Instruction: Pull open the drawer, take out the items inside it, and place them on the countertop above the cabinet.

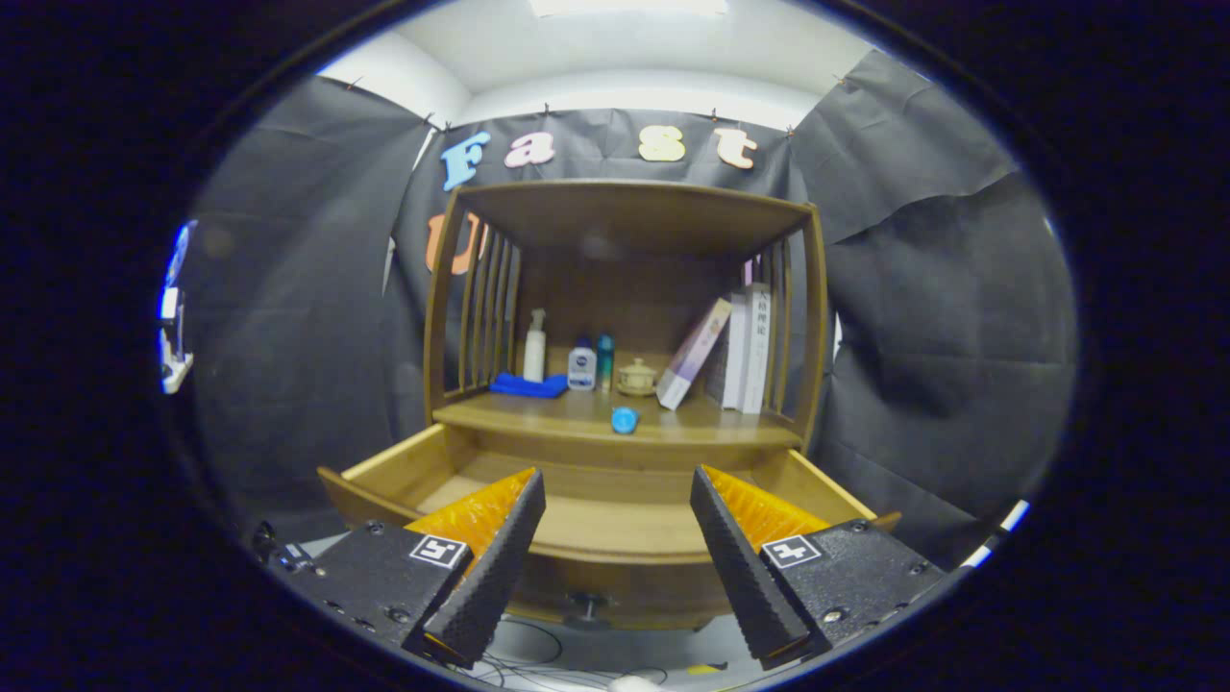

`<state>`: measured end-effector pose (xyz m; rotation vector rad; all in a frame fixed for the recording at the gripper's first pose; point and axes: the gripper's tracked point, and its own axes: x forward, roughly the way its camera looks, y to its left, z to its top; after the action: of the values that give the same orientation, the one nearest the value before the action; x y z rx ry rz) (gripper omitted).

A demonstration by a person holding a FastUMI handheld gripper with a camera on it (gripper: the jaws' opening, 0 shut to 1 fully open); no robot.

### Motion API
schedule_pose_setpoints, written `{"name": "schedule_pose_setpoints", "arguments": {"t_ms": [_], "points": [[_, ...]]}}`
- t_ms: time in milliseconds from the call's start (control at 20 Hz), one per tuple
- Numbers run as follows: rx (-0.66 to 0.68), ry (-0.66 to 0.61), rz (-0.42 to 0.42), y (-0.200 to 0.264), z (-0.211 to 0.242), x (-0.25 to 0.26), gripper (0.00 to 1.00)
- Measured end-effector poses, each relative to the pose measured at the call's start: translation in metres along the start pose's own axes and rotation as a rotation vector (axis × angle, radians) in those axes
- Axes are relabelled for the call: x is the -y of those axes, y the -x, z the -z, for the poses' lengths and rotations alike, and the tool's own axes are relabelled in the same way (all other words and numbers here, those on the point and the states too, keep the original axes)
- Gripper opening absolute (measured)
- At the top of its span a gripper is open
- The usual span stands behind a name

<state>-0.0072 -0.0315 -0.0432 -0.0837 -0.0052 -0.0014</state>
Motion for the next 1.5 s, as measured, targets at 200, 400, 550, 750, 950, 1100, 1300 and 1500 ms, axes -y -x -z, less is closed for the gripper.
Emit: {"name": "schedule_pose_setpoints", "arguments": {"t_ms": [200, 400, 550, 750, 950, 1100, 1300, 1500], "points": [[-0.093, -0.010, -0.001, 0.004, 0.055, -0.004, 0.97], [-0.151, 0.010, -0.007, -0.003, 0.090, -0.011, 0.97], [-0.177, -0.003, -0.009, -0.013, 0.104, -0.014, 0.97], [-0.192, -0.024, 0.015, -0.025, 0.114, -0.010, 0.97], [-0.194, -0.065, 0.026, -0.031, 0.116, -0.009, 0.97], [-0.179, -0.052, 0.035, -0.034, 0.116, -0.008, 0.97], [-0.177, -0.052, 0.042, -0.033, 0.114, -0.008, 0.97], [-0.187, -0.057, 0.026, -0.040, 0.112, -0.005, 0.97]]}}
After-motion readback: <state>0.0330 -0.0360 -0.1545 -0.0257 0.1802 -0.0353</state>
